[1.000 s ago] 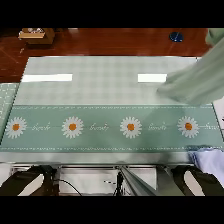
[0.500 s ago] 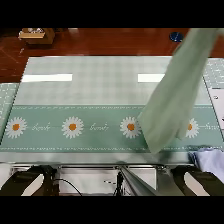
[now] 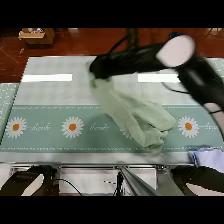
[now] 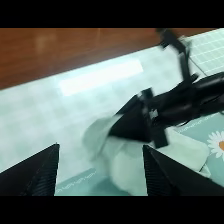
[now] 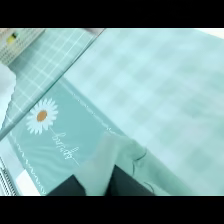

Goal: Fold the shirts.

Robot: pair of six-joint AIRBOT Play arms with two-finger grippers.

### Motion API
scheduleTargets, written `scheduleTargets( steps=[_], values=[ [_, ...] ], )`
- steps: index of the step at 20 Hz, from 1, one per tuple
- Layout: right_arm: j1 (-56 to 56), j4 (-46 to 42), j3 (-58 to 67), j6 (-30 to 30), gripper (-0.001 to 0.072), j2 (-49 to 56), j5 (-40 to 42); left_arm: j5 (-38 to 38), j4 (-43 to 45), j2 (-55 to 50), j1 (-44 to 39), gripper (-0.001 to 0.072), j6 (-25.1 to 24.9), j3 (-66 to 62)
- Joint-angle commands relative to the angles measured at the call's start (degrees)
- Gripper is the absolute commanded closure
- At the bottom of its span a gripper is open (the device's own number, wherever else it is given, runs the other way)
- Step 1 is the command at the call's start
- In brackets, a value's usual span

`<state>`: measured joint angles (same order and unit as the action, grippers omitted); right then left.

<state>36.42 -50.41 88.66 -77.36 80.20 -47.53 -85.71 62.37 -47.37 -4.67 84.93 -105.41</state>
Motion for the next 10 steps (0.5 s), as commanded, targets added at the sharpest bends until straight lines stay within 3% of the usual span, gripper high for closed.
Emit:
scheduleTargets(
  steps=[1,7,10],
  values=[
    [4.6,-2.3,0.1,0.1,0.0268,5.1,5.1,-0.5,2.1,0.0,0.0,0.0095,0.0,2.4],
    [-13.2,-21.4,0.1,-1.4,0.0266,-5.9,-5.2,-0.5,5.7,0.0,0.0,0.0095,-0.1,12.1],
    [-25.6,-40.6,0.1,-1.6,0.0285,-13.6,-17.7,-0.4,6.4,0.0,0.0,0.0095,-1.5,20.7]
  ],
)
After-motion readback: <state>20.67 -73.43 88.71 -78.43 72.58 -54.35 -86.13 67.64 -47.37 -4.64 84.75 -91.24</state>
